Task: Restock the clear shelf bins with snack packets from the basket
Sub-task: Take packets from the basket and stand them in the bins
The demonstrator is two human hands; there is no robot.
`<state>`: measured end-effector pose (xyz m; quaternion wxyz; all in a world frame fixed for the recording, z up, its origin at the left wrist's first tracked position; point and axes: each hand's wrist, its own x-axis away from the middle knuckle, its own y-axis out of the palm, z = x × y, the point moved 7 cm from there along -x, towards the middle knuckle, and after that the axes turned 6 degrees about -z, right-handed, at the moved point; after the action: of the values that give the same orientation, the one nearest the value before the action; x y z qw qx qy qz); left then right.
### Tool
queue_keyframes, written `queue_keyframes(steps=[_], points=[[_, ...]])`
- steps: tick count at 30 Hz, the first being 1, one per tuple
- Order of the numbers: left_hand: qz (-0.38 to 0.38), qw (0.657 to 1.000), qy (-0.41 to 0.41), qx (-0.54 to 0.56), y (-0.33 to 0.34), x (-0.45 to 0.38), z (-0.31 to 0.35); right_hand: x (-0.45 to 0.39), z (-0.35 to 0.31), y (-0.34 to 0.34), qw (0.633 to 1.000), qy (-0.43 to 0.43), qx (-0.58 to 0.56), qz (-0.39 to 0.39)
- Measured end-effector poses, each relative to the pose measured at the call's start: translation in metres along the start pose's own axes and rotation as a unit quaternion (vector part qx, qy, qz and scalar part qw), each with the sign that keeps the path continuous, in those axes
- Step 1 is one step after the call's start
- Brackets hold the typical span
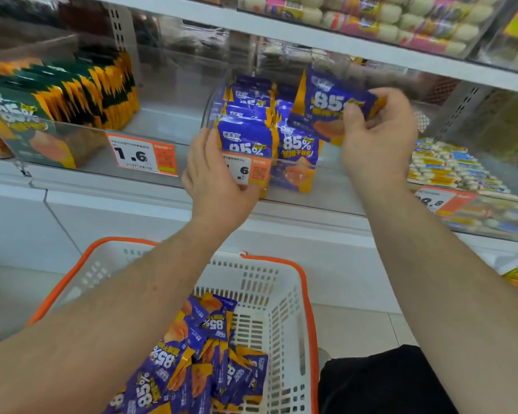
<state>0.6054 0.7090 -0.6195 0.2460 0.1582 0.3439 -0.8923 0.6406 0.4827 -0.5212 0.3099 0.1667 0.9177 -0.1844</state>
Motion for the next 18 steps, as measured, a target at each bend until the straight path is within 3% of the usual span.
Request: queue_keyframes(steps=[3,6,12,15,18], points=[[-0.038,0.999,-0.008,-0.034,0.010,0.004,-0.008,-0.010,0.030,0.024,0.991,0.055,0.091,-0.080],[-0.048,0.998,-0.011,-0.042,0.009,0.005,-0.012,-0.020,0.056,0.046,0.959,0.135,0.194,-0.156],[-0.038,0.999,0.002,0.002,0.007,0.010,-0.013,-0.032,0.080,0.067,0.896,0.279,0.211,-0.273],[-0.053,0.998,0.002,0.025,0.009,0.020,-0.017,-0.029,0.077,0.069,0.889,0.289,0.207,-0.290],[-0.074,0.996,-0.019,0.050,0.010,0.035,-0.029,-0.020,0.058,0.062,0.889,0.216,0.315,-0.255]])
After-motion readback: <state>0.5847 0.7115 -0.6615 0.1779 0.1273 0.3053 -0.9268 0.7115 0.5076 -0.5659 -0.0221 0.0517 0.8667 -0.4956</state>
